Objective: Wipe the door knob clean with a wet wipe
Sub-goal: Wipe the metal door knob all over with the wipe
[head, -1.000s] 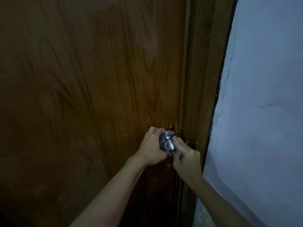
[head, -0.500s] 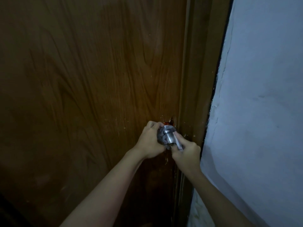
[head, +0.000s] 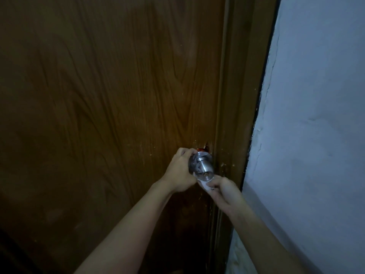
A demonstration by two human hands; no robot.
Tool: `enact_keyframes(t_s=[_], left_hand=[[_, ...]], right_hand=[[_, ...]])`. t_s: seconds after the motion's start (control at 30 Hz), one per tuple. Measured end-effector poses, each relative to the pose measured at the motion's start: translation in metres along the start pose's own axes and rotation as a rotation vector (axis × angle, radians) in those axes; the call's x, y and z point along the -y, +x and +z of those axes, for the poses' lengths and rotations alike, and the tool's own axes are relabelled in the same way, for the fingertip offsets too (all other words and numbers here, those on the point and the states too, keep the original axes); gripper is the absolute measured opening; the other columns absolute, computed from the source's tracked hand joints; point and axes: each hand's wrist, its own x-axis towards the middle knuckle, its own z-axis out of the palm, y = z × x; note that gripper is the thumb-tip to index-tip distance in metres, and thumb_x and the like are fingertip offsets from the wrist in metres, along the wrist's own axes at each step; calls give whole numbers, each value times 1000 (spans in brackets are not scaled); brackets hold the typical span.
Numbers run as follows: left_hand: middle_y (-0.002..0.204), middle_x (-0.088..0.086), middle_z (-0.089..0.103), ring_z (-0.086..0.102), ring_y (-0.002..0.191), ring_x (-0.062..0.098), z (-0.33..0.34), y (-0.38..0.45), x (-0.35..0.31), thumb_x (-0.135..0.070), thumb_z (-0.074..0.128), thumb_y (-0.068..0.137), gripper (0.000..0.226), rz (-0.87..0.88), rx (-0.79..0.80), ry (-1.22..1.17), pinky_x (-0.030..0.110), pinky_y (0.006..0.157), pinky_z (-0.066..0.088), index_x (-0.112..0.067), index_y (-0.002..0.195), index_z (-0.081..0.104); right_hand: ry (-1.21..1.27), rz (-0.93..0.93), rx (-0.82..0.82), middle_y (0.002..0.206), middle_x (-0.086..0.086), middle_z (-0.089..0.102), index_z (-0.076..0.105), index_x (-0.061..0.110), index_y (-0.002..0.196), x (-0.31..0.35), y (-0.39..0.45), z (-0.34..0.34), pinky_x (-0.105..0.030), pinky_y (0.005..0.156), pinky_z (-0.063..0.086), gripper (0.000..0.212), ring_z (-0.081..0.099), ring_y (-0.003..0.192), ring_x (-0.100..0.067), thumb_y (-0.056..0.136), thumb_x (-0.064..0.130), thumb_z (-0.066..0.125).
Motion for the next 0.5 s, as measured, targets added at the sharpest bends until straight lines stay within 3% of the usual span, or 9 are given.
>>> enact_keyframes(t_s=[0.07, 0.17, 0.27, 0.33, 0.37, 0.43, 0.5], left_hand=[[129, 7, 37, 38, 122, 21, -2, -1, 1, -5, 71, 70, 68, 15, 14, -4, 31, 104, 36, -13, 130, 40], [132, 7, 36, 37, 124, 20, -5, -1, 1, 4, 65, 69, 70, 8, 38, -4, 28, 104, 36, -12, 132, 38], [133, 5, 35, 36, 125, 20, -6, 0, 3, 10, 61, 68, 74, -1, 54, -2, 27, 105, 36, -11, 134, 36], [132, 4, 35, 37, 125, 19, -5, 0, 4, 10, 61, 67, 74, 1, 48, -5, 27, 104, 36, -13, 134, 37], [132, 4, 36, 37, 124, 19, -5, 1, 4, 10, 61, 68, 73, 5, 43, -9, 27, 104, 37, -13, 133, 37], [132, 5, 36, 37, 124, 18, -5, 1, 4, 10, 62, 68, 72, 12, 38, -20, 28, 104, 37, -13, 132, 38], [132, 4, 36, 37, 124, 18, -4, 1, 4, 10, 62, 68, 71, 10, 39, -28, 27, 103, 36, -13, 131, 39]], right_hand=[[104, 50, 39, 113, -26, 55, 49, -8, 111, 0, -4, 2, -43, 92, 44, 35, 56, 104, -33, 80, -19, 35], [-94, -85, -35, 108, -18, 63, 60, 5, 103, -7, 2, 5, -37, 92, 48, 36, 60, 100, -27, 81, -16, 40], [-507, -459, -139, 95, 3, 70, 64, 12, 111, -14, 0, 7, -18, 78, 52, 37, 65, 90, -7, 85, -10, 49], [-851, -739, -205, 111, 4, 65, 56, 7, 121, -21, -2, 3, -2, 77, 45, 41, 58, 106, -4, 85, -11, 49], [-1000, -852, -222, 121, -2, 60, 52, 5, 124, -24, -2, 1, 0, 83, 41, 44, 52, 115, -8, 84, -13, 48], [-1214, -1018, -233, 133, -12, 51, 47, 2, 126, -32, -2, -4, -20, 98, 43, 50, 49, 122, -17, 80, -18, 50], [-1377, -1125, -217, 134, -16, 47, 43, -1, 126, -41, -4, -9, -42, 104, 35, 58, 44, 124, -28, 73, -23, 53]])
